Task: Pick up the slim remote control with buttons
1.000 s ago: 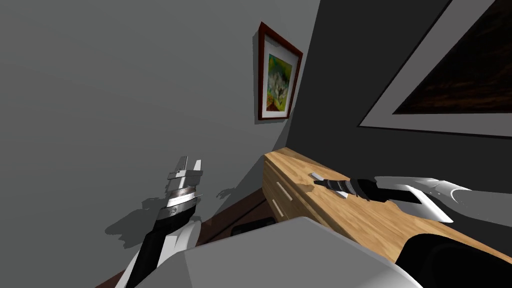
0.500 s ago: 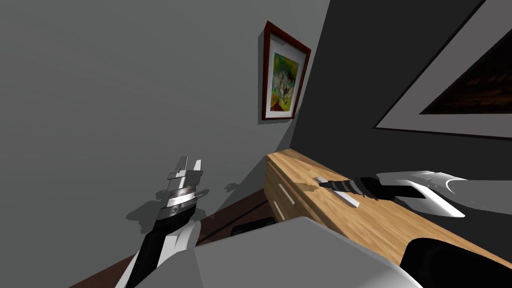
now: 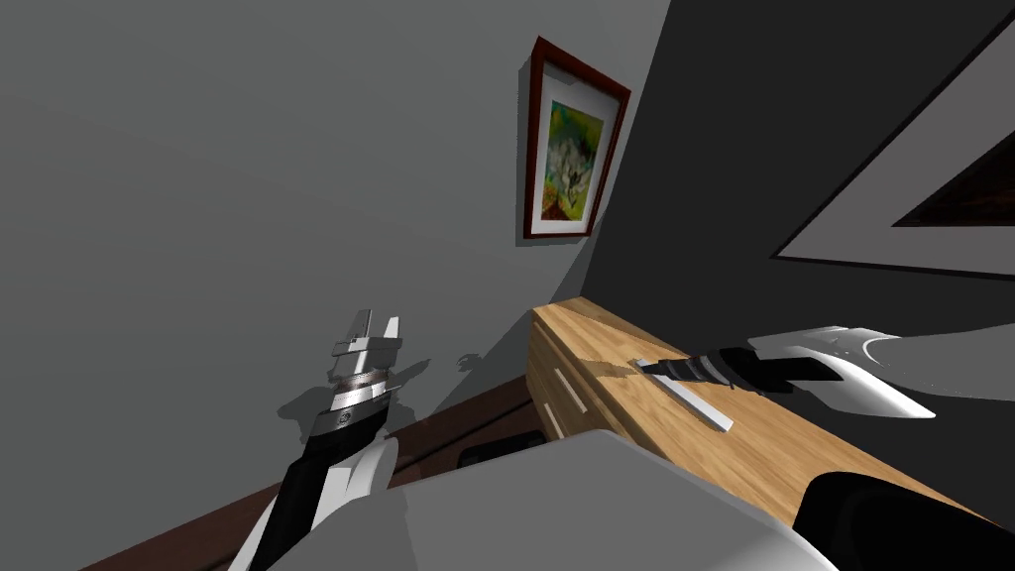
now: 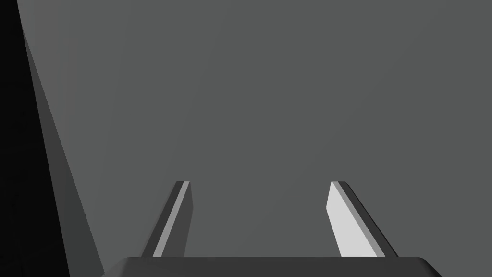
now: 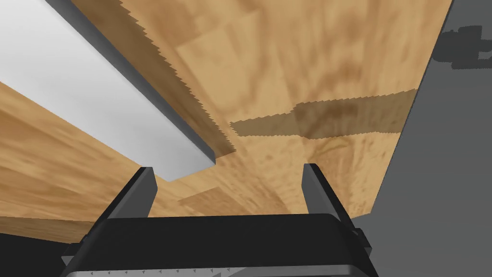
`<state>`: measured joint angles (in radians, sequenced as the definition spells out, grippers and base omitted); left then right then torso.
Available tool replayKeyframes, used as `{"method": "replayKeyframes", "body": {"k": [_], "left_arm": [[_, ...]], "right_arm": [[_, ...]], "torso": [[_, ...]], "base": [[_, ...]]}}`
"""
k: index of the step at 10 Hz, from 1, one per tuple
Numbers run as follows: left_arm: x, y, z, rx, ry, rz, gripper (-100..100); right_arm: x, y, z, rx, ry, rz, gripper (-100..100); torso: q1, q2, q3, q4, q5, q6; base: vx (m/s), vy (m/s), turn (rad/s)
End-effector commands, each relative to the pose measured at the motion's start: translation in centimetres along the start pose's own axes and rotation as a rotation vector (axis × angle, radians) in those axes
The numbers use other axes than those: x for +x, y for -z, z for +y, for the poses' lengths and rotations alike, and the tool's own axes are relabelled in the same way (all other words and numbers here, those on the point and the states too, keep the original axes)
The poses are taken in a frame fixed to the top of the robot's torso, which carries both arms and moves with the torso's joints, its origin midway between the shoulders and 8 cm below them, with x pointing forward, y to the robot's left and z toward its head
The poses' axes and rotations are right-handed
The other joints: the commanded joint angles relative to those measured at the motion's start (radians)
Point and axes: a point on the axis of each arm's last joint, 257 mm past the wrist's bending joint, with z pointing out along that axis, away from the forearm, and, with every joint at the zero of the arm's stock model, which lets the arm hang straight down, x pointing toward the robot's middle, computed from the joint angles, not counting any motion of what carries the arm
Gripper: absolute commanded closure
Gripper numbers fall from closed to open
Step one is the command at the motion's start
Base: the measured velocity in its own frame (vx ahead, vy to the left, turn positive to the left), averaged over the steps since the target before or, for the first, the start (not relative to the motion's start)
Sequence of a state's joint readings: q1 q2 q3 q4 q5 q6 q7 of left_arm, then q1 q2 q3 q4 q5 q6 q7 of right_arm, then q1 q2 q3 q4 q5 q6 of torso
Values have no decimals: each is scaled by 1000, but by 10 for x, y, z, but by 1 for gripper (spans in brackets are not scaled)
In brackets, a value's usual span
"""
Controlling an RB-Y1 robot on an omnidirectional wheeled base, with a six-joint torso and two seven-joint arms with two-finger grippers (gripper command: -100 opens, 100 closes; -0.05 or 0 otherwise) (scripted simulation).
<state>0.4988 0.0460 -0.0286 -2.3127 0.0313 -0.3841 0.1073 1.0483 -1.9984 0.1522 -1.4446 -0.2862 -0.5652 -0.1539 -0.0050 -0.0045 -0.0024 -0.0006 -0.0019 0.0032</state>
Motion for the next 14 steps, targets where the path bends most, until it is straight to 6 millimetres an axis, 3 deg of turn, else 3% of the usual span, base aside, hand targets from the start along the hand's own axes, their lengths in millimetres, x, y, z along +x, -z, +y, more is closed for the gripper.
{"method": "replayKeyframes", "body": {"k": [1,4,5,6,7,9,14], "left_arm": [[0,0,0,0,0,0,0],[0,0,0,0,0,0,0],[0,0,0,0,0,0,0],[0,0,0,0,0,0,0],[0,0,0,0,0,0,0],[0,0,0,0,0,0,0],[0,0,0,0,0,0,0]], "right_arm": [[-1,0,-3,3,-18,-5,-100],[7,0,-4,10,16,31,-100],[15,4,-15,43,37,78,-100],[10,4,-13,40,42,69,-100],[22,8,-24,71,59,121,-100],[27,8,-26,74,55,130,-100],[60,19,-47,129,98,271,-100]], "torso": [[0,0,0,0,0,0],[4,1,1,0,1,0],[4,1,1,0,1,0],[2,1,0,0,1,-1],[1,0,0,0,0,0],[0,0,0,0,0,0],[2,0,0,0,0,0]], "base": [[7,-24,-10],[-1,5,-8],[0,-27,159],[9,-50,97],[22,-54,117],[8,-36,29],[9,-26,75]]}}
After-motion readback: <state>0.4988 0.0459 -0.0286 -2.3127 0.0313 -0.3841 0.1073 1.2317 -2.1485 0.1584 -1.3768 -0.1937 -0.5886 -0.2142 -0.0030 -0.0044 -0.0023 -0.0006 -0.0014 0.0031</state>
